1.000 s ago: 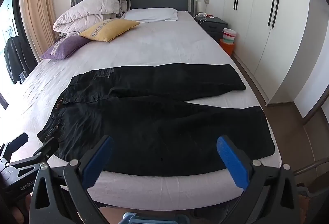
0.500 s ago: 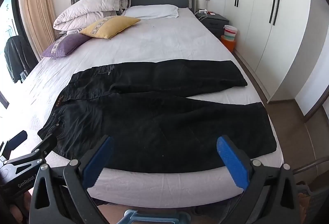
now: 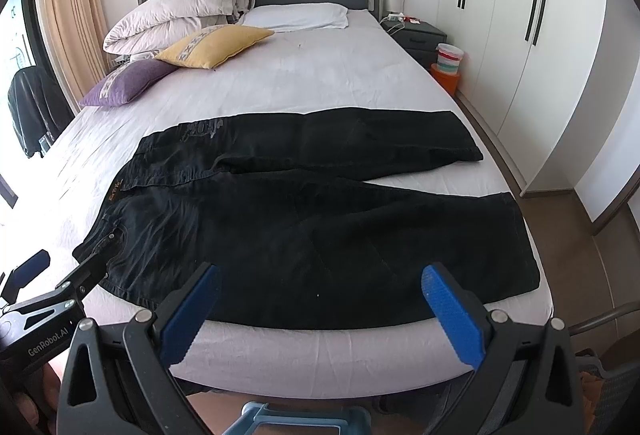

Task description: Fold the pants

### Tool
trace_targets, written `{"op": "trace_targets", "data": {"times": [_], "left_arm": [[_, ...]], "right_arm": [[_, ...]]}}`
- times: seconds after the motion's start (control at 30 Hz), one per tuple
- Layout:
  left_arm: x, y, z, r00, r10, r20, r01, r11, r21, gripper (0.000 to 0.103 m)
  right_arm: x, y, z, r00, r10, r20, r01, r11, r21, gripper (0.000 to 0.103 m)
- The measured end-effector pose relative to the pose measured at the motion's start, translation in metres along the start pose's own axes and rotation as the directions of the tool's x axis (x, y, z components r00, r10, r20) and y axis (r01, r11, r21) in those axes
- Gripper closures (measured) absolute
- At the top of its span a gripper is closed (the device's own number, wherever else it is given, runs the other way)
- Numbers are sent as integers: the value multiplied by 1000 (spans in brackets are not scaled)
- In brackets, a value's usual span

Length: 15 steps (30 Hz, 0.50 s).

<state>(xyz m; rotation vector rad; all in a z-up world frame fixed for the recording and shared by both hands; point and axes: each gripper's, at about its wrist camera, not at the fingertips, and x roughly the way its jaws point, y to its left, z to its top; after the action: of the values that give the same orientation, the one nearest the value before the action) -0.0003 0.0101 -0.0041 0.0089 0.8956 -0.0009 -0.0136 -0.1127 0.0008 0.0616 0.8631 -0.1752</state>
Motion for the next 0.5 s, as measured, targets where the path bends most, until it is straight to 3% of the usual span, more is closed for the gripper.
{"op": "trace_targets", "data": {"times": [0.5], "left_arm": [[5,4,-4,1000,2,-10,-2,1000,-3,0]], "right_arm": [[3,1,-2,1000,-3,-11,3,1000,0,0]]}}
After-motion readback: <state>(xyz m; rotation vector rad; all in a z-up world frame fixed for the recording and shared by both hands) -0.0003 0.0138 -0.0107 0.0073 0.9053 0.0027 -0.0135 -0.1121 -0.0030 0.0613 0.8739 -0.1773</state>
